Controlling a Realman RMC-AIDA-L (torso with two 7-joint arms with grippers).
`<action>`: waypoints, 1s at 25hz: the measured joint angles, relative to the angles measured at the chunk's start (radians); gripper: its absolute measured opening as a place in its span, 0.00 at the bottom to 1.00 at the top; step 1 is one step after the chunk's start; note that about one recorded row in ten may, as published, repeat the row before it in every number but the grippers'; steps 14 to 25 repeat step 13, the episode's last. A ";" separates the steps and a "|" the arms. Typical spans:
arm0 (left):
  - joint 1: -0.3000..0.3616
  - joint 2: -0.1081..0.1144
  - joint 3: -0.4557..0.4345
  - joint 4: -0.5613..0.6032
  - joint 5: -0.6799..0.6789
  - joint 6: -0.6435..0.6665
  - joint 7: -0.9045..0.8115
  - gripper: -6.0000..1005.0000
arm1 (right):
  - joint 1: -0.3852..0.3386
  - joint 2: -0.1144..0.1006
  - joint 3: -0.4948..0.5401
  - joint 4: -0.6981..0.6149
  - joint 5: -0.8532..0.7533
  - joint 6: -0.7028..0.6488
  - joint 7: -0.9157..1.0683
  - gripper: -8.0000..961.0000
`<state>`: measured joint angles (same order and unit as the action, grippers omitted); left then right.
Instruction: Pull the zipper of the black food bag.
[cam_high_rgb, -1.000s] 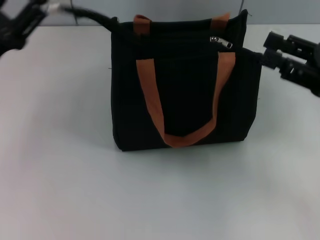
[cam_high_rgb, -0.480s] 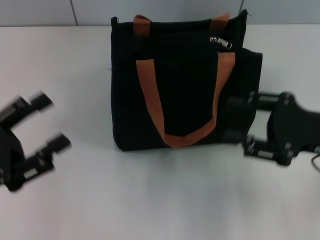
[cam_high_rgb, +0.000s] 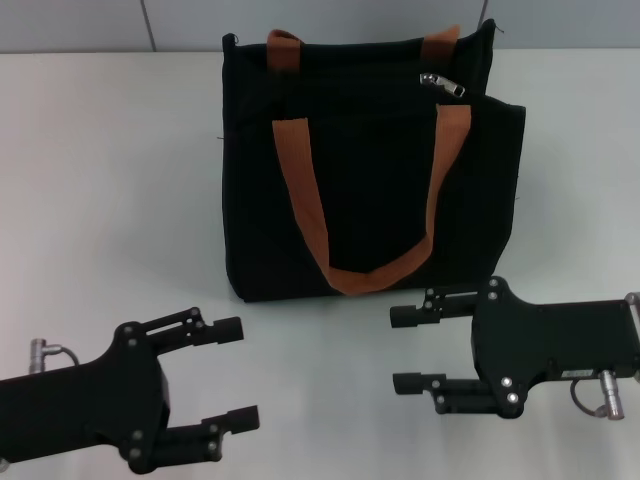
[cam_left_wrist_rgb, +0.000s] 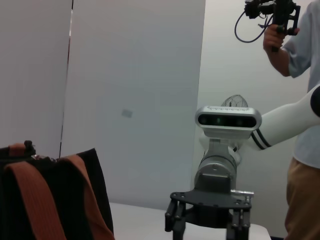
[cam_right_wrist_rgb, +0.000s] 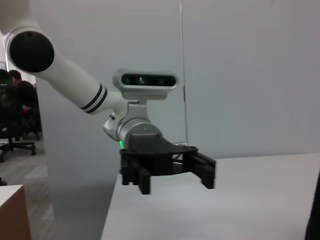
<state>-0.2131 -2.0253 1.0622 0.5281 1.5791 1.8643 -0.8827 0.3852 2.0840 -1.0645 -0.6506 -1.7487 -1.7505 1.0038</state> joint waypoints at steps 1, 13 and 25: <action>-0.002 -0.003 0.000 0.002 0.000 -0.005 0.005 0.77 | 0.000 0.001 -0.006 0.004 0.000 0.001 0.000 0.60; -0.025 -0.017 0.004 0.002 0.005 -0.061 0.017 0.77 | -0.003 0.002 -0.014 0.028 0.008 0.023 -0.008 0.60; -0.025 -0.017 0.004 0.002 0.005 -0.061 0.017 0.77 | -0.003 0.002 -0.014 0.028 0.008 0.023 -0.008 0.60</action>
